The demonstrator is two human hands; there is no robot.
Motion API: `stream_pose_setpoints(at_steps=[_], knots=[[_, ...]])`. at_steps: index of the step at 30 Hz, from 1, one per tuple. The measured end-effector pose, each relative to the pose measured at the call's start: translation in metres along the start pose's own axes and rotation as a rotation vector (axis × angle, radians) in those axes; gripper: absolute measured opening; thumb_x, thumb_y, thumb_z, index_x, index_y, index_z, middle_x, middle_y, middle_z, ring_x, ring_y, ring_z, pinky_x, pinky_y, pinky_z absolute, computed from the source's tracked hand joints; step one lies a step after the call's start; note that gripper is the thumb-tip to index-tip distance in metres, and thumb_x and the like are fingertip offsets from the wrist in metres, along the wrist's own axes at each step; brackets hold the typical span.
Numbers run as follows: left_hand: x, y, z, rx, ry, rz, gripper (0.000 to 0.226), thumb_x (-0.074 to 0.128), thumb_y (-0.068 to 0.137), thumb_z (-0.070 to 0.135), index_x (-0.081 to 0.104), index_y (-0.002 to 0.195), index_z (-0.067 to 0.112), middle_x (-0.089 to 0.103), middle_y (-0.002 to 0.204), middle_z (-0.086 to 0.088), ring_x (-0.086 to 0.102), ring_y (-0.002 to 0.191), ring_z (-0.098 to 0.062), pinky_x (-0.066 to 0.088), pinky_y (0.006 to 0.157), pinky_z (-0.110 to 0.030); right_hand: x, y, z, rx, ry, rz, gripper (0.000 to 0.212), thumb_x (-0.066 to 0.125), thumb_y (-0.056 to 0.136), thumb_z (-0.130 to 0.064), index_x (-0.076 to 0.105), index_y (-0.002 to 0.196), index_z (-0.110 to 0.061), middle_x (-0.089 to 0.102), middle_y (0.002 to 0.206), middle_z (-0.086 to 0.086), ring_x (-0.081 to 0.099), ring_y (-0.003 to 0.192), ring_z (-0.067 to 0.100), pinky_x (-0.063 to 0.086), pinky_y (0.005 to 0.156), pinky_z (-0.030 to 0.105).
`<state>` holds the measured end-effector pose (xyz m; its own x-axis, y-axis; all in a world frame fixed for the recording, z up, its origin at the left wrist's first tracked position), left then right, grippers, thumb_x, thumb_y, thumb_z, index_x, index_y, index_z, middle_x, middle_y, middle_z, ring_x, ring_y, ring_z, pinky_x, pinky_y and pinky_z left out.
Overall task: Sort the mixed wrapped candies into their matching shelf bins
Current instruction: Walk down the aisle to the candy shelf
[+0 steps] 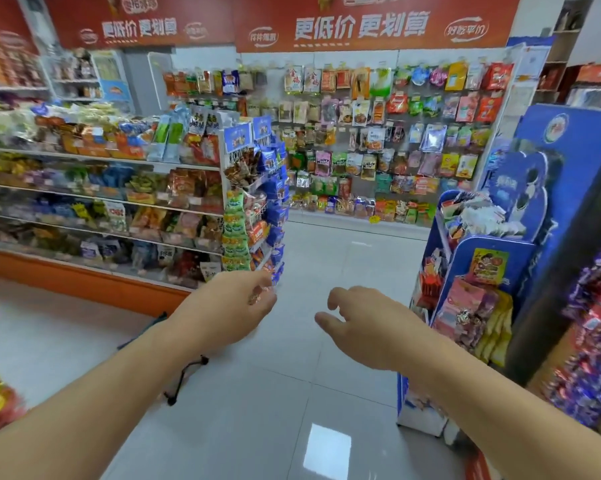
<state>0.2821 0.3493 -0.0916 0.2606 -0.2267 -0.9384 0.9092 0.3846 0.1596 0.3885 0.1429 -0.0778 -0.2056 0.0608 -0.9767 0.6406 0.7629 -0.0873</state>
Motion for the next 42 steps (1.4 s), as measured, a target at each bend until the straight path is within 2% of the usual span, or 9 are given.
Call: stream_pose_setpoints(at_steps=[3, 7, 17, 22, 25, 29, 32, 38, 42], knots=[[-0.003, 0.032, -0.021, -0.045, 0.009, 0.017, 0.033, 0.049, 0.099, 0.057, 0.061, 0.122, 0.037, 0.067, 0.110, 0.015, 0.063, 0.098, -0.007, 0.059, 0.083, -0.038, -0.002, 0.054, -0.004, -0.033, -0.008, 0.001, 0.047, 0.033, 0.105, -0.061, 0.053, 0.127, -0.025, 0.057, 0.124, -0.001, 0.057, 0.108, 0.024, 0.051, 0.090, 0.041], [0.002, 0.081, -0.067, -0.077, 0.003, 0.004, 0.039, 0.049, 0.100, 0.058, 0.059, 0.130, 0.035, 0.066, 0.118, 0.014, 0.062, 0.105, -0.007, 0.056, 0.088, -0.034, 0.004, 0.127, -0.018, -0.050, -0.025, -0.030, 0.048, 0.032, 0.105, -0.061, 0.052, 0.130, -0.026, 0.056, 0.128, 0.000, 0.057, 0.111, 0.024, 0.049, 0.088, 0.039], [-0.003, 0.190, -0.182, -0.063, -0.041, -0.030, 0.036, 0.050, 0.099, 0.056, 0.061, 0.126, 0.035, 0.066, 0.117, 0.015, 0.060, 0.103, -0.006, 0.056, 0.089, -0.036, 0.005, 0.273, -0.067, -0.019, -0.046, -0.041, 0.048, 0.033, 0.106, -0.060, 0.053, 0.129, -0.023, 0.057, 0.125, 0.002, 0.057, 0.107, 0.026, 0.049, 0.084, 0.039], [-0.002, 0.241, -0.239, -0.096, -0.073, -0.022, 0.040, 0.051, 0.100, 0.054, 0.060, 0.132, 0.033, 0.065, 0.121, 0.015, 0.060, 0.105, -0.004, 0.055, 0.091, -0.032, 0.012, 0.361, -0.089, -0.068, -0.050, -0.073, 0.045, 0.034, 0.106, -0.060, 0.051, 0.130, -0.026, 0.057, 0.127, 0.000, 0.055, 0.104, 0.024, 0.047, 0.082, 0.038], [0.007, 0.270, -0.282, -0.160, -0.078, -0.032, 0.039, 0.049, 0.101, 0.054, 0.059, 0.133, 0.033, 0.065, 0.122, 0.014, 0.062, 0.107, -0.006, 0.057, 0.091, -0.036, 0.024, 0.425, -0.103, -0.128, -0.037, -0.107, 0.045, 0.035, 0.105, -0.060, 0.052, 0.130, -0.026, 0.057, 0.126, 0.000, 0.056, 0.108, 0.024, 0.048, 0.082, 0.038], [0.022, 0.307, -0.344, -0.285, -0.068, -0.037, 0.034, 0.049, 0.101, 0.053, 0.061, 0.128, 0.035, 0.064, 0.121, 0.016, 0.060, 0.107, -0.006, 0.056, 0.091, -0.036, 0.047, 0.517, -0.121, -0.219, -0.030, -0.166, 0.042, 0.035, 0.105, -0.061, 0.055, 0.117, -0.026, 0.058, 0.117, 0.001, 0.058, 0.103, 0.024, 0.054, 0.088, 0.044], [0.025, 0.322, -0.387, -0.384, -0.082, -0.015, 0.036, 0.048, 0.100, 0.054, 0.060, 0.130, 0.036, 0.064, 0.121, 0.018, 0.061, 0.106, -0.006, 0.056, 0.092, -0.037, 0.062, 0.577, -0.148, -0.309, -0.041, -0.222, 0.040, 0.036, 0.104, -0.060, 0.055, 0.110, -0.026, 0.058, 0.111, 0.000, 0.057, 0.099, 0.024, 0.054, 0.087, 0.047], [0.022, 0.316, -0.481, -0.594, -0.101, 0.039, 0.034, 0.044, 0.099, 0.056, 0.061, 0.123, 0.037, 0.064, 0.114, 0.020, 0.060, 0.101, -0.003, 0.055, 0.089, -0.035, 0.089, 0.667, -0.237, -0.545, -0.075, -0.305, 0.034, 0.038, 0.105, -0.057, 0.051, 0.104, -0.025, 0.055, 0.099, -0.002, 0.059, 0.087, 0.022, 0.055, 0.079, 0.046], [0.020, 0.296, -0.545, -0.730, -0.139, 0.075, 0.034, 0.044, 0.098, 0.056, 0.062, 0.117, 0.036, 0.064, 0.110, 0.016, 0.060, 0.100, -0.008, 0.055, 0.089, -0.038, 0.121, 0.706, -0.308, -0.653, -0.089, -0.355, 0.038, 0.039, 0.104, -0.060, 0.054, 0.109, -0.025, 0.057, 0.105, -0.001, 0.061, 0.091, 0.026, 0.056, 0.082, 0.047]])
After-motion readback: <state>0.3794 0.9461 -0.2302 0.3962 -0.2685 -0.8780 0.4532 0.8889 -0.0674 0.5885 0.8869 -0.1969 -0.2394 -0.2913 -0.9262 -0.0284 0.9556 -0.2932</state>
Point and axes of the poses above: each hand's wrist, its own y-axis towards the middle knuckle, its own x-axis out of the palm, z = x × y, the point moved 2 cm from there along y, towards the middle knuckle
